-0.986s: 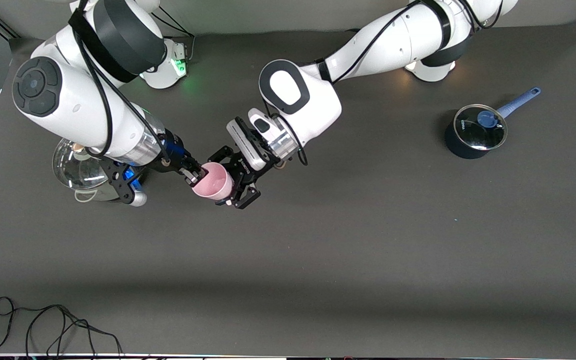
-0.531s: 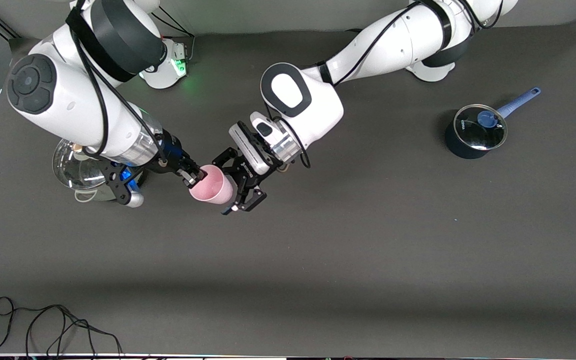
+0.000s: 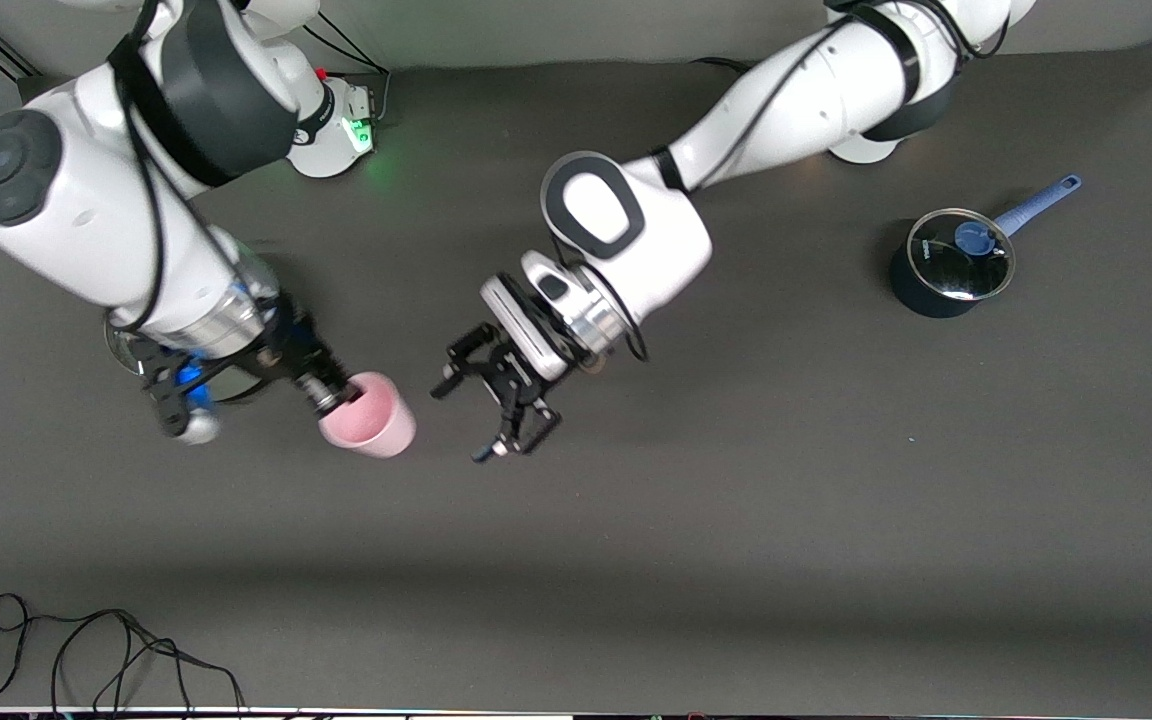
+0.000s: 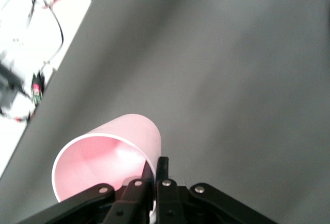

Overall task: Transfer pink cup from left to right arm
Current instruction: 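Carry the cup away with the right gripper while the left gripper withdraws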

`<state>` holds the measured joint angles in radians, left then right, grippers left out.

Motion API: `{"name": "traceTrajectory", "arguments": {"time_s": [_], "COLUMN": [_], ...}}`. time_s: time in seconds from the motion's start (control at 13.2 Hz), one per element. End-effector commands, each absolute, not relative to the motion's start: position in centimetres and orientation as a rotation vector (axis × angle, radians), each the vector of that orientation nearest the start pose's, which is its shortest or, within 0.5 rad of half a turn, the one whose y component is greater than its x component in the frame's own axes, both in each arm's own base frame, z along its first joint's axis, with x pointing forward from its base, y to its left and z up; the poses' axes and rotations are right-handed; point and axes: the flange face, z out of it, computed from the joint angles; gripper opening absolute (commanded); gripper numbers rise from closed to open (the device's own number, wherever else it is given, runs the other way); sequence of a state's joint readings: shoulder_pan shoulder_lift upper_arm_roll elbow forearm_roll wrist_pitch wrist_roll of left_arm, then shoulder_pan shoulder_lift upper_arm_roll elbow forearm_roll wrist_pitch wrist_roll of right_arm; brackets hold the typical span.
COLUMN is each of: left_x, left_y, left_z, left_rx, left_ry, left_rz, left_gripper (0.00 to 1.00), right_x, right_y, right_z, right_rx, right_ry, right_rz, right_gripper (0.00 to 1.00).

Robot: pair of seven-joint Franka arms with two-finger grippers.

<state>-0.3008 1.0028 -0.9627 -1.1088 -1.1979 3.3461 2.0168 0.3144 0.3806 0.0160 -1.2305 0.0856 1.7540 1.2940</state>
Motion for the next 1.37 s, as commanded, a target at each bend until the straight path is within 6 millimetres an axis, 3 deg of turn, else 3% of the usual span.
{"name": "traceTrajectory", "arguments": {"time_s": [0.0,0.15,0.38,0.61,0.76,0.83,1.14,1.29], "left_x": [61.8,63.9,66.7,68.3,69.2,69.4,68.5,67.5], "left_y": [-45.8,-41.8,-35.1,-28.1,-22.4,-19.4,-6.5,-1.1], "left_z": [38.2,36.9,35.4,35.2,34.8,34.7,34.3,33.8], "left_rx": [1.804,1.736,1.61,1.487,1.4,1.369,1.299,1.32], "left_ry": [-1.186,-1.294,-1.405,-1.503,-1.606,-1.638,-1.729,-1.756], "left_rz": [1.436,1.401,1.323,1.234,1.147,1.09,0.877,0.762], "left_gripper": [1.0,1.0,1.0,1.0,1.0,1.0,1.0,1.0], "right_x": [66.8,68.2,68.7,67.2,66.3,66.2,67.7,68.8], "right_y": [16.9,10.0,-2.9,-10.6,-13.4,-13.8,-14.6,-15.0], "right_z": [56.6,56.6,56.1,55.5,54.8,54.2,46.7,42.1], "right_rx": [-2.686,-2.79,-2.941,-3.062,-3.085,-3.088,-3.09,-3.087], "right_ry": [1.352,1.193,0.849,0.43,0.246,0.186,-0.101,-0.2], "right_rz": [-0.146,-0.186,-0.193,-0.109,-0.048,-0.031,0.105,0.163], "right_gripper": [0.0,0.0,0.0,0.0,0.0,0.0,0.0,0.0]}}
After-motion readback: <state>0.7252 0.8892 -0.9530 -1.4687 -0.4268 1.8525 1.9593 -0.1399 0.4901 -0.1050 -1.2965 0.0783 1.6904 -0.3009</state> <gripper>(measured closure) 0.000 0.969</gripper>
